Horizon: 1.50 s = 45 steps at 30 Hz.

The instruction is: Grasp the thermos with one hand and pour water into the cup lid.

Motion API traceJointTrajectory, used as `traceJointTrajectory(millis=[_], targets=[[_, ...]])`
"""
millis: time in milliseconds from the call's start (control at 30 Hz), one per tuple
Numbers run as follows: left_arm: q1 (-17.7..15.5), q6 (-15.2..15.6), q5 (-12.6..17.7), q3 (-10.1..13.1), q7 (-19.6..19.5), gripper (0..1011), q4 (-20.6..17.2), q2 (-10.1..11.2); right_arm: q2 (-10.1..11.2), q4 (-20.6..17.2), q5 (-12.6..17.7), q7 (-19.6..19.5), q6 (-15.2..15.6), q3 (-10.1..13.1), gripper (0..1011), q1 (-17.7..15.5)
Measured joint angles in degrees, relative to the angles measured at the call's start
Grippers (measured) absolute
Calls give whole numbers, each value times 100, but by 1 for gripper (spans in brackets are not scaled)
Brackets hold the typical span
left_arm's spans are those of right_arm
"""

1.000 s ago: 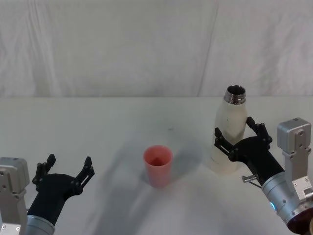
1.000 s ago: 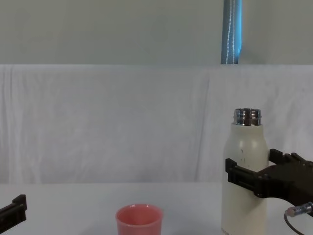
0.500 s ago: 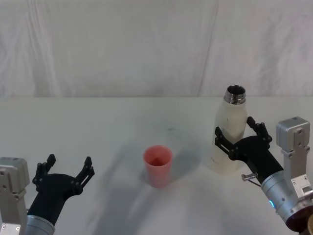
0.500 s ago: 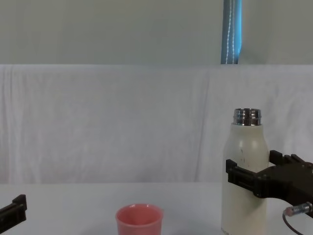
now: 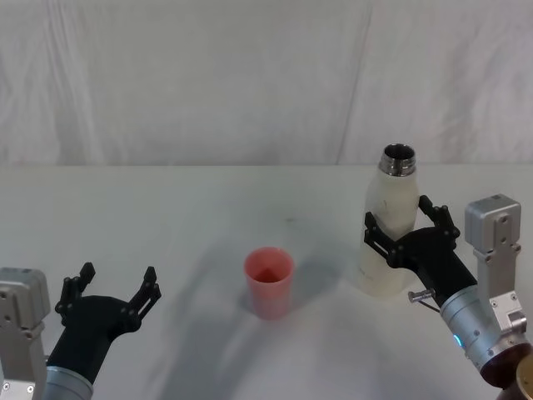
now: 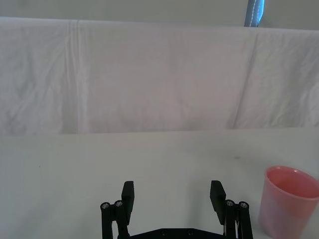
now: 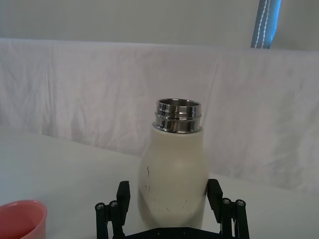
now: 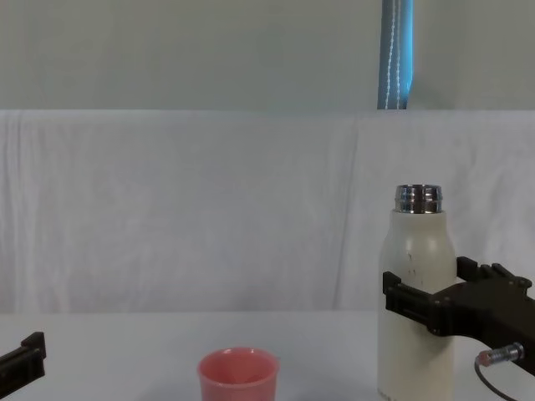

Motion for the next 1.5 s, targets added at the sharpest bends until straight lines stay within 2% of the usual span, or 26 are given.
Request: traceJointTrajectory(millis=[567,1500], targets=[[0,0,0,0,0,1001,0,0,-93,329,-89,-51,1,-28,1000,161],[0,0,0,0,0,1001,0,0,-205,551,-94,-107,118,-3,1000,281]])
